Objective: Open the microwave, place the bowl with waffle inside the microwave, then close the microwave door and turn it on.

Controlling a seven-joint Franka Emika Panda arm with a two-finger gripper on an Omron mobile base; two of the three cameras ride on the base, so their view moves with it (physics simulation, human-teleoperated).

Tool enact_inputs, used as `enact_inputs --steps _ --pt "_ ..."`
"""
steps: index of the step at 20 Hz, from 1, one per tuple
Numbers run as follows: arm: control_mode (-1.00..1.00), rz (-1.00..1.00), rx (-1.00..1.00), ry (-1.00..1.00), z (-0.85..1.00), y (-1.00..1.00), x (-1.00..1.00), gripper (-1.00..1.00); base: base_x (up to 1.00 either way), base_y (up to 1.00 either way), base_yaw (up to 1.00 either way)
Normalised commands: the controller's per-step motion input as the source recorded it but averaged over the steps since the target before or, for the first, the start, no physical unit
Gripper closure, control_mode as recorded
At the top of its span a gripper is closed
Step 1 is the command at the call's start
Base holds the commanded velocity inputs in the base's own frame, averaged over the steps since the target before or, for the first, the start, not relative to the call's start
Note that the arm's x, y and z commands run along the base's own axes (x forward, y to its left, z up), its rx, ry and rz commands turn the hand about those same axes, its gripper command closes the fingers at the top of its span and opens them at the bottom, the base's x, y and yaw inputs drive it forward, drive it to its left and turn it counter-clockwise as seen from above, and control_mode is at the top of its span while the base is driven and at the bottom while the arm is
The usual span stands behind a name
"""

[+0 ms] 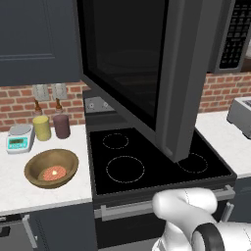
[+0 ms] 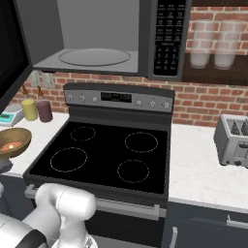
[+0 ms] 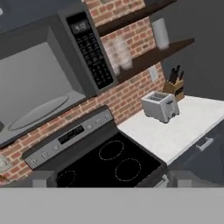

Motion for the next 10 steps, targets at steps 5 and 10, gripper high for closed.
enact_inputs --steps 5,10 --pt "-1.00 0.17 0.12 0.20 -0.03 -0.60 1.00 -1.00 0.00 0.00 0.00" --pt "-1.00 0.36 0.07 0.23 -0.40 0.16 1.00 -1.00 0.00 0.00 0.00"
